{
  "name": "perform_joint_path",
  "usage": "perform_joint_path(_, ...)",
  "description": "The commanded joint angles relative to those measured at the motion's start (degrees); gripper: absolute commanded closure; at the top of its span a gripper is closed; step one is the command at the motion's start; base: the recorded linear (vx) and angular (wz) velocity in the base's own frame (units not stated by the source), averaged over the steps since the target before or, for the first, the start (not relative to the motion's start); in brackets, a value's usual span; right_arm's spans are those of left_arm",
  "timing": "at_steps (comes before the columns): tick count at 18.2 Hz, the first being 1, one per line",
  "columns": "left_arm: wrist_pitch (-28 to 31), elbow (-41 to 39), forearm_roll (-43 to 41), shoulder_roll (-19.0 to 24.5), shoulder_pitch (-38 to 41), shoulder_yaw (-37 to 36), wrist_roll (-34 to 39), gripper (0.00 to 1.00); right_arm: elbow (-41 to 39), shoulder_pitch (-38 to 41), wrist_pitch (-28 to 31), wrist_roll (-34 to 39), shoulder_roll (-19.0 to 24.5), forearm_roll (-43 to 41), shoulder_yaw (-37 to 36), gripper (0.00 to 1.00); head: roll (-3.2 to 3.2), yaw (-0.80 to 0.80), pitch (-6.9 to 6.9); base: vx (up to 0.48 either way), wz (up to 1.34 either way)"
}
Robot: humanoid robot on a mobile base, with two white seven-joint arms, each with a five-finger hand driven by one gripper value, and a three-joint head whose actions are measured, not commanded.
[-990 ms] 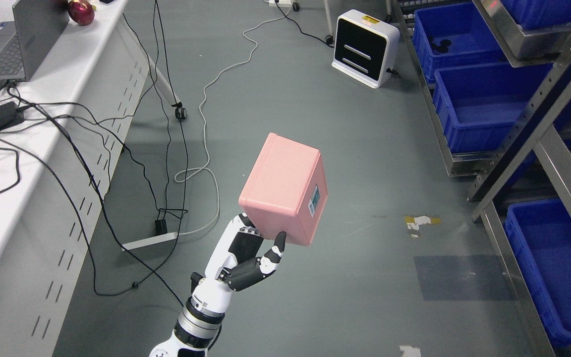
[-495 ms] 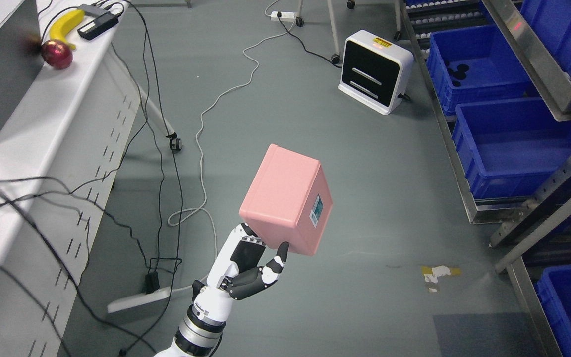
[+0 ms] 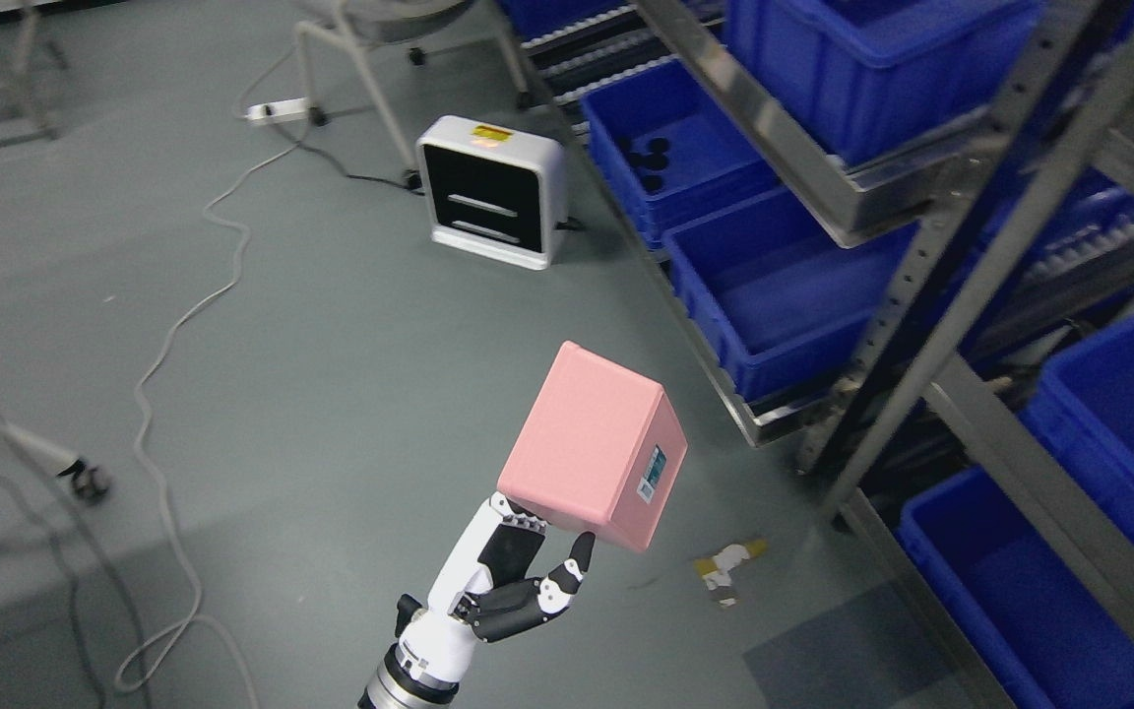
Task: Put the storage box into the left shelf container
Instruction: 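Hold the pink box aloft in the left hand while the robot turns, then lower the pink box with the left hand into the blue bin ahead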
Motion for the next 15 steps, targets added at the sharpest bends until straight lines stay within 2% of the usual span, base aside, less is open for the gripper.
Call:
perform_joint_path(1,0.08,0.80,-1.13,1.00,1.13,-0.75,-0.15,0.96,-1.00,0.70,-0.30,0.02,-1.00,0.09,-0.26,0.00,0.00,0.00,0.00,0.216,-1.03)
perform_joint_path(6,0.08,3.96,-3.94,1.00,3.77,-2.33,-0.23,0.96,-1.00,0.70,-0.30,0.02,-1.00,0.09,-0.26,0.00,0.00,0.00,0.00,0.199,-1.01)
perform_joint_path(10,1.75,4.75,-4.21,1.00,2.90,-0.58,-0.15,0.96,-1.00,0.70,-0.30,0.02,-1.00,0.09,-0.26,0.00,0.00,0.00,0.00,0.158,-0.96)
perform_joint_path(15,13.60,8.87,-11.13,1.00,-6.40,7.23,-0.23,0.96,-1.00,0.70,-0.30,0.02,-1.00,0.09,-0.26,0.00,0.00,0.00,0.00,0.123,-0.81)
